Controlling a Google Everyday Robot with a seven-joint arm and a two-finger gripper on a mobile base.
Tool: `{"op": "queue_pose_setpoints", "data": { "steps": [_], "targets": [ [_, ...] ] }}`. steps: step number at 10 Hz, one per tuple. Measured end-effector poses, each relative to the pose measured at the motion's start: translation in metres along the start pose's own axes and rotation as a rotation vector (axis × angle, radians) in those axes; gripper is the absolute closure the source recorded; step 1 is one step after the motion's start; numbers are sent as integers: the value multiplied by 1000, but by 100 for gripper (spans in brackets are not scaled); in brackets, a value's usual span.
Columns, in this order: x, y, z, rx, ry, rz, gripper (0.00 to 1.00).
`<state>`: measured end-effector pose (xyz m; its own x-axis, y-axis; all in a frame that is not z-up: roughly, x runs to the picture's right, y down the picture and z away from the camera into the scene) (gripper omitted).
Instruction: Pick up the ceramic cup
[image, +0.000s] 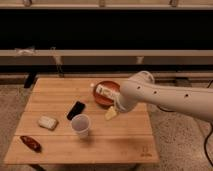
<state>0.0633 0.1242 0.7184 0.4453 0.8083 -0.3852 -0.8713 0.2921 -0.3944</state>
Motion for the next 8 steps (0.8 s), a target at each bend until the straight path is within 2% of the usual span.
{"op": "queue_pose_setpoints", "data": {
  "steps": [2, 4, 8],
  "targets": [
    [0, -1, 1, 12, 2, 5, 20],
    [-2, 12, 8, 48, 11, -26, 20],
    [-27, 80, 29, 79, 22, -159, 20]
  ]
}}
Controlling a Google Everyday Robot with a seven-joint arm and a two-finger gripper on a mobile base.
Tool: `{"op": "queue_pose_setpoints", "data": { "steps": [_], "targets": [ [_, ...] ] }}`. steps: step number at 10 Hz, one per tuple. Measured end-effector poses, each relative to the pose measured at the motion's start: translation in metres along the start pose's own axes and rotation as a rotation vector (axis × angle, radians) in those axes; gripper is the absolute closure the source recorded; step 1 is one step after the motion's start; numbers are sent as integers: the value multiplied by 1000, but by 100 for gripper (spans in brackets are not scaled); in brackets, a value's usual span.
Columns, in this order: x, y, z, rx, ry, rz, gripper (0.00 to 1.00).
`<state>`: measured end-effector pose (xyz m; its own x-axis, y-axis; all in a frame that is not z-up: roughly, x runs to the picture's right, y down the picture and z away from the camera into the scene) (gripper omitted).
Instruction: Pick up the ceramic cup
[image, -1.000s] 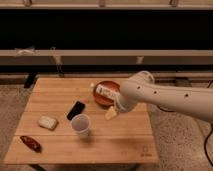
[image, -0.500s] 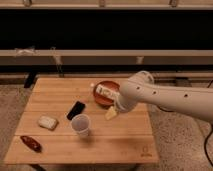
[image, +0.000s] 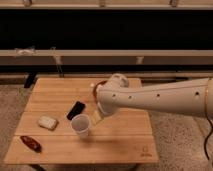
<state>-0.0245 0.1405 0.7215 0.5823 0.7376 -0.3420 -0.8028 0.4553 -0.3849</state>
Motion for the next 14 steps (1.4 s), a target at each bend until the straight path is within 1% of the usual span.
{"op": "queue_pose_setpoints", "data": {
  "steps": [2, 4, 6, 7, 9, 10, 12, 13, 14],
  "targets": [
    [-12, 16, 3, 10, 6, -42, 20],
    [-34, 39, 12, 11, 15, -90, 20],
    [-49, 50, 28, 14, 26, -116, 20],
    [-52, 53, 37, 12, 32, -124, 20],
    [-50, 48, 54, 13, 55, -114, 20],
    [-47, 48, 63, 9, 78, -115, 26],
    [-41, 44, 67, 4, 95, -113, 42],
    [-38, 42, 66, -6, 100, -110, 51],
    [-34, 39, 61, -26, 102, -102, 63]
  ]
}}
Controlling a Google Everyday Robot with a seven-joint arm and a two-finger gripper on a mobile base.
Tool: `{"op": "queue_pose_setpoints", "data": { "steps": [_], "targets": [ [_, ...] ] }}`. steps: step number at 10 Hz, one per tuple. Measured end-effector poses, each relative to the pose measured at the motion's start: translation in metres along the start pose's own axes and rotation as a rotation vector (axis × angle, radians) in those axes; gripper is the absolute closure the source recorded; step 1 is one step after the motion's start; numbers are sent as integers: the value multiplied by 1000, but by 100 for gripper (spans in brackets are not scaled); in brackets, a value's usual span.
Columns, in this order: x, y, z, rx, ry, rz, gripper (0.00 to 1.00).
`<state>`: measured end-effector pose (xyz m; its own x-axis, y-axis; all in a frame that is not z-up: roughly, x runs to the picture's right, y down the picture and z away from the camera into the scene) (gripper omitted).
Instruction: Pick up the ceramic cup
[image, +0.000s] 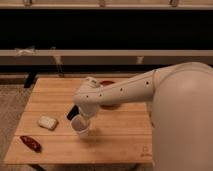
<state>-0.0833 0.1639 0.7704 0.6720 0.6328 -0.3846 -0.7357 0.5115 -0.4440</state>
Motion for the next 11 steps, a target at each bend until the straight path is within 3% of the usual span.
{"op": "queue_pose_setpoints", "data": {
  "steps": [3, 4, 7, 10, 11],
  "targets": [
    [6, -3, -30, -62, -41, 9, 94],
    [8, -3, -44, -79, -67, 7, 99],
    [17, -7, -91, -120, -166, 2, 100],
    [23, -8, -117, -153, -243, -12, 100],
    [24, -9, -118, -154, -246, -12, 100]
  ]
}}
